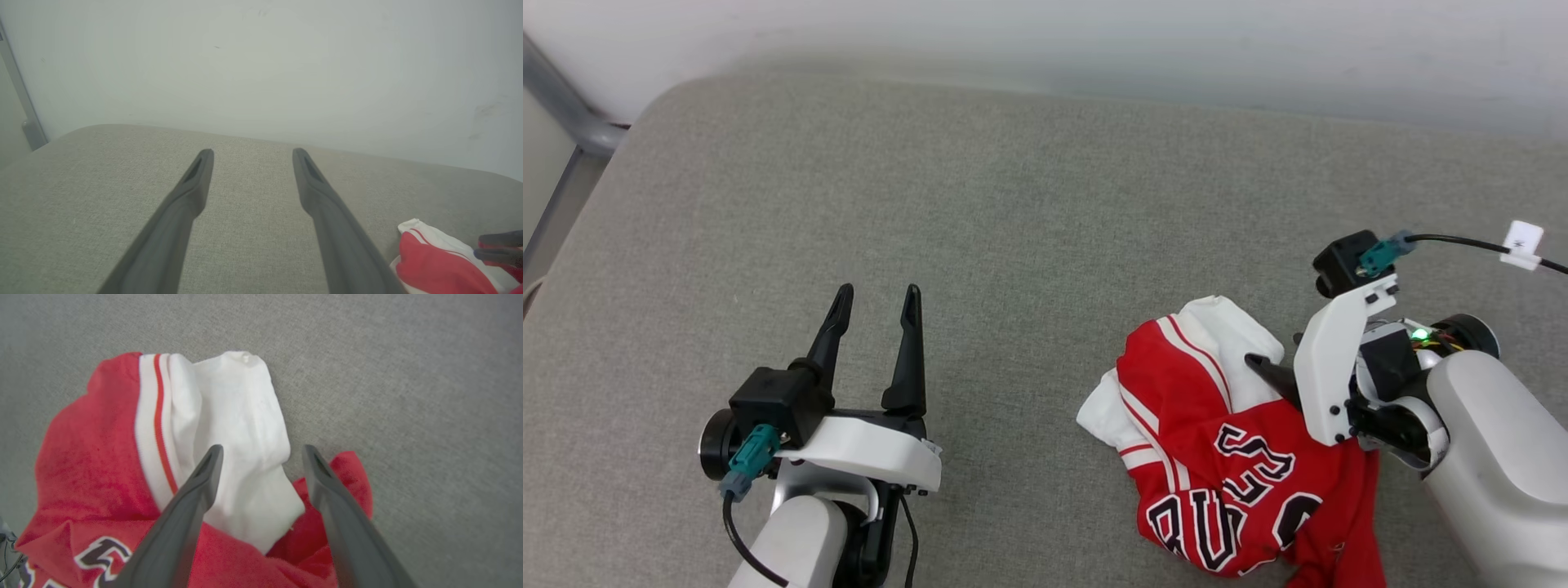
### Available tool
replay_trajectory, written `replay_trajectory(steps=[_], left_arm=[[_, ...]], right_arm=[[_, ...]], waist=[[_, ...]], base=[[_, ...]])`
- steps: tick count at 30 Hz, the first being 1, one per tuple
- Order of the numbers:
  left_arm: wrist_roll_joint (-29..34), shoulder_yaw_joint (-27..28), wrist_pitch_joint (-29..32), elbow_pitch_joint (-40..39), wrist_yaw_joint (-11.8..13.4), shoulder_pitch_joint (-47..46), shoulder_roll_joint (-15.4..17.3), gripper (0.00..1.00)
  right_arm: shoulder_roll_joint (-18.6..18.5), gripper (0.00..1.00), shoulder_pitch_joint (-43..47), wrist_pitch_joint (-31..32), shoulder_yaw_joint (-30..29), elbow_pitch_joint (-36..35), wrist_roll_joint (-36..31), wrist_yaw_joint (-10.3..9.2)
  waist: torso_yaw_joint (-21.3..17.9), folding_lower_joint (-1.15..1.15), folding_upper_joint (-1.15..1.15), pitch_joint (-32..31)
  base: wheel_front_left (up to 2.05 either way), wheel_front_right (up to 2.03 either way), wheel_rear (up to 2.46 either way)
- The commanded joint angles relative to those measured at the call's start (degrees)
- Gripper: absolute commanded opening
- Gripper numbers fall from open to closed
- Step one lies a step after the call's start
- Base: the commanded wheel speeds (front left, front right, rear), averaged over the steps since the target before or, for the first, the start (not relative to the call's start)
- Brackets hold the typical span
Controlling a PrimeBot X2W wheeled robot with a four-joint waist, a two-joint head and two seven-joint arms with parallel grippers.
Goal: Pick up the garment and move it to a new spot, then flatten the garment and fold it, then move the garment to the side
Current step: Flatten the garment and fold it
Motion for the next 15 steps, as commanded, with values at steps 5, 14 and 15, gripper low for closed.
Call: replay_trajectory(steps=[5, 14, 15], left_arm=[[1.15, 0.9, -0.29, 0.69, -1.38, -0.94, -1.34, 1.0], [2.73, 2.05, -0.3, 1.49, -2.95, -1.4, -2.91, 1.0], [2.92, 2.16, -0.3, 1.59, -3.03, -1.47, -3.03, 1.0]], right_arm=[[-0.64, 1.0, -2.69, 1.86, 5.66, 7.33, 2.33, -0.04], [1.68, 0.28, -1.6, 7.7, 12.28, 14.84, 7.76, 0.0], [1.72, 0.0, -2.08, 7.42, 12.78, 14.79, 8.34, 0.06]], waist=[[0.98, -0.01, 0.0, 2.25], [1.0, -0.01, 0.0, 3.16], [1.05, -0.01, 0.0, 3.14]], base=[[0.0, 0.0, 0.0], [0.0, 0.0, 0.0], [0.0, 0.0, 0.0]])
